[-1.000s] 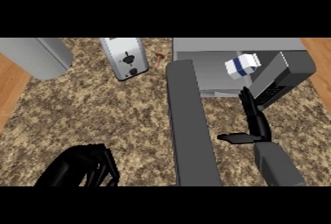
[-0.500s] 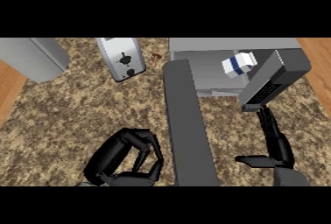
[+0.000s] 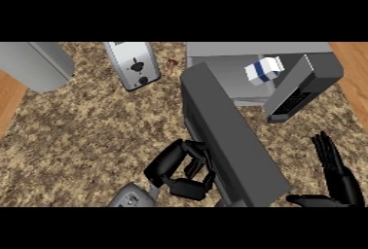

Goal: Pick up the milk, place it into the microwave and close the microwave

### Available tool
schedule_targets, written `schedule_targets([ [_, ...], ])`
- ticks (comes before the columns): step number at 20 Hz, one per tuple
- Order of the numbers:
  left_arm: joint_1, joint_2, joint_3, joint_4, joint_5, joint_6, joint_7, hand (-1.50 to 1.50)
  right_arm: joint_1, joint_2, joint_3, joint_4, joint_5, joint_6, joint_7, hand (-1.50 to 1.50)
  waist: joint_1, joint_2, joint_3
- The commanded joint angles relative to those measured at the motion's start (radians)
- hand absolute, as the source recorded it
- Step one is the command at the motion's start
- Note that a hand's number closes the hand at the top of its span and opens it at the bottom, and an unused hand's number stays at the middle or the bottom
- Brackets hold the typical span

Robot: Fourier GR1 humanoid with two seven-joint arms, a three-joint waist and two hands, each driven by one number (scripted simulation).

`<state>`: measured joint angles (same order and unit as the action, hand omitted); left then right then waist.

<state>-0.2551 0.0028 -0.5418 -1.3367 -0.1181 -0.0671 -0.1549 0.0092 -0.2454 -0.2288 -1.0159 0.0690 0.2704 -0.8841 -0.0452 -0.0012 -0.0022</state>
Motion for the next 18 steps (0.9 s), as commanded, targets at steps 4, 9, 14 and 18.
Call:
schedule_targets([
  [4,-0.12,-0.003,-0.122,0.32,0.052,0.274,-0.23,1.5,0.133,0.003,0.055,-0.225,-0.075,0.129,-0.004,-1.5,-0.031,0.008,-0.002],
  [9,-0.188,-0.003,-0.228,0.418,0.231,0.364,-0.325,1.5,0.145,-0.031,0.063,-0.361,-0.182,0.2,0.102,-1.5,-0.046,0.013,-0.003],
  [14,-0.285,-0.003,-0.318,0.461,0.381,0.42,-0.28,1.5,0.14,-0.051,0.089,-0.476,-0.221,0.201,0.173,-1.5,-0.077,0.018,-0.003],
  [18,-0.319,-0.003,-0.363,0.471,0.448,0.452,-0.297,1.5,0.163,-0.097,0.08,-0.573,-0.285,0.234,0.25,-1.5,-0.107,0.021,-0.005],
])
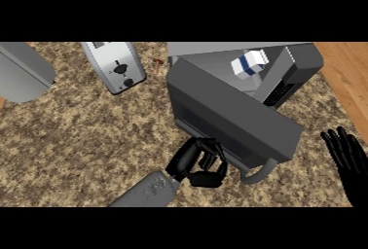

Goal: Pick up the milk, place it into the microwave and close the microwave

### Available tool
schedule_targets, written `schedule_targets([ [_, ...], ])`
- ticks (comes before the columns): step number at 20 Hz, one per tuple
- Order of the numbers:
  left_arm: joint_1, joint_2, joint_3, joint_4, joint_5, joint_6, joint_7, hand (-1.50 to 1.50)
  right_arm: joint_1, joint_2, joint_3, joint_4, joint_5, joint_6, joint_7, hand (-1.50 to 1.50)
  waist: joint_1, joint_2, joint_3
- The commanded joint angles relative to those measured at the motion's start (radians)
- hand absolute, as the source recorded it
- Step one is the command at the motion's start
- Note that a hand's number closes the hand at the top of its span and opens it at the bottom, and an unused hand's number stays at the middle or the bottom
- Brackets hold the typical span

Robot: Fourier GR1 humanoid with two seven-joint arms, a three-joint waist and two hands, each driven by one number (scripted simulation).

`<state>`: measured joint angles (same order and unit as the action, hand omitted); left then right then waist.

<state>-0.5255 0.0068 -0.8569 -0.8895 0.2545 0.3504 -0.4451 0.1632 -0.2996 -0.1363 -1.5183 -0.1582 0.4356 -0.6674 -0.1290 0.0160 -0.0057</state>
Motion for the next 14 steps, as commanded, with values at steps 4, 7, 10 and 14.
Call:
schedule_targets([
  [4,-0.095,-0.006,-0.051,-0.012,0.172,0.073,-0.026,1.5,-0.003,-0.029,0.042,-0.107,-0.071,0.085,0.07,-1.5,-0.054,0.014,-0.002],
  [7,-0.109,-0.006,-0.057,-0.027,0.227,0.137,-0.054,1.5,-0.006,-0.05,0.034,-0.142,-0.089,0.09,0.087,-1.5,-0.071,0.016,-0.002],
  [10,-0.143,-0.006,-0.024,-0.01,0.277,0.193,-0.068,1.5,-0.027,-0.088,0.025,-0.174,-0.105,0.101,0.121,-1.5,-0.081,0.022,-0.004],
  [14,-0.202,-0.007,0.022,-0.014,0.362,0.285,-0.054,1.5,-0.048,-0.125,-0.004,-0.187,-0.123,0.102,0.148,-1.5,-0.097,0.023,-0.002],
])
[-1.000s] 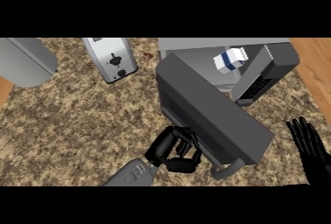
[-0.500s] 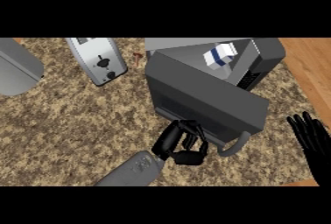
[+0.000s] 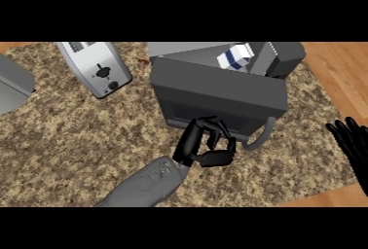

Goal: Pick up the milk, place it into the microwave and close the microwave

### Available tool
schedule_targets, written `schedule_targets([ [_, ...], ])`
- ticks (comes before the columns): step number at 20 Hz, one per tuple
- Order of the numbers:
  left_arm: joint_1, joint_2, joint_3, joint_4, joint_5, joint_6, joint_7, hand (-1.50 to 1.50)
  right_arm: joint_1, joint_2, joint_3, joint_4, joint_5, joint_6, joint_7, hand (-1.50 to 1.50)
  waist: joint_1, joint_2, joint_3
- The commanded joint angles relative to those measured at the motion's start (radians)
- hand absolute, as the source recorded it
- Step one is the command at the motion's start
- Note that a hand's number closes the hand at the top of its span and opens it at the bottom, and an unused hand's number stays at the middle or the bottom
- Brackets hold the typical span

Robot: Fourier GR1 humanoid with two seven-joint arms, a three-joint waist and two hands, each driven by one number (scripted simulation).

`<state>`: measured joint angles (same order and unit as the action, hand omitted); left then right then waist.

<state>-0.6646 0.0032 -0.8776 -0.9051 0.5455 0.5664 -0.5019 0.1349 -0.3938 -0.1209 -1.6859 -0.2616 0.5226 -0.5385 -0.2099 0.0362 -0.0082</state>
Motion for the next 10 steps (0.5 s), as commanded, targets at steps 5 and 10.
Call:
schedule_targets([
  [5,-0.11,-0.003,0.044,0.048,0.13,0.139,-0.009,-1.5,-0.04,-0.047,-0.041,-0.043,-0.06,0.02,0.035,-1.5,-0.052,0.012,0.001],
  [10,-0.171,-0.003,0.056,0.089,0.186,0.184,0.022,-1.5,-0.125,-0.147,-0.141,-0.071,0.035,-0.039,0.019,-1.5,-0.079,0.018,0.001],
])
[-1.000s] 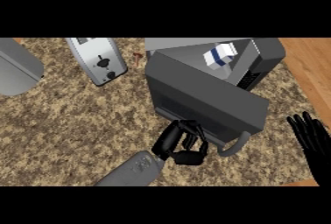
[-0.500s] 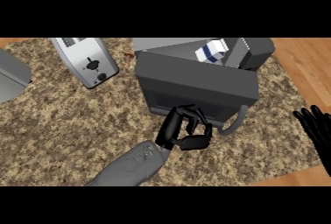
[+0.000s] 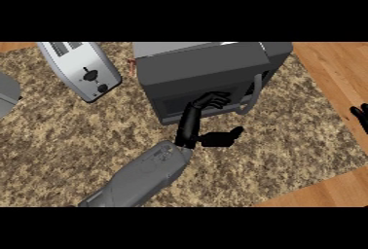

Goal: Pick up the milk, place it into the microwave and close the microwave

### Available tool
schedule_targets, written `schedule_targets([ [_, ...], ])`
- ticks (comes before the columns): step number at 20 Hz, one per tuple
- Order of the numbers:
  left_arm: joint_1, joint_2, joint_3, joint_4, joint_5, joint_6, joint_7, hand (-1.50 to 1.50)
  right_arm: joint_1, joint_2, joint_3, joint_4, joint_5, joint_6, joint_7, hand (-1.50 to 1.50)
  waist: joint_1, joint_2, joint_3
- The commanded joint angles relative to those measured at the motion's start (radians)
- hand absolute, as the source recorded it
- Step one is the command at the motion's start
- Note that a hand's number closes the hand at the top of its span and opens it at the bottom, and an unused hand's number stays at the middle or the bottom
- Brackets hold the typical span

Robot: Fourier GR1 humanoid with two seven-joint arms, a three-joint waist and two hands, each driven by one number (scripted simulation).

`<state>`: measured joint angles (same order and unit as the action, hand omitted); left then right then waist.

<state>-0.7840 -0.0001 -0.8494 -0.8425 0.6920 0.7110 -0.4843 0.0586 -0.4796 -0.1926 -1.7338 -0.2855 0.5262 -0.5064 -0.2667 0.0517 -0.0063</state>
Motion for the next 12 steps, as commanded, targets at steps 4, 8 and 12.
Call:
schedule_targets([
  [4,-0.066,0.0,0.065,0.023,0.103,0.073,-0.01,-1.5,-0.097,-0.116,-0.1,-0.052,0.134,-0.078,-0.017,1.5,-0.026,0.014,-0.003],
  [8,-0.077,0.0,0.074,0.018,0.145,0.089,-0.04,-1.5,-0.125,-0.135,-0.109,-0.05,0.156,-0.091,-0.015,1.5,-0.023,0.024,-0.001],
  [12,-0.082,0.0,0.071,0.02,0.191,0.102,-0.053,-1.5,-0.162,-0.143,-0.116,-0.043,0.17,-0.111,-0.01,1.5,-0.012,0.028,0.0],
])
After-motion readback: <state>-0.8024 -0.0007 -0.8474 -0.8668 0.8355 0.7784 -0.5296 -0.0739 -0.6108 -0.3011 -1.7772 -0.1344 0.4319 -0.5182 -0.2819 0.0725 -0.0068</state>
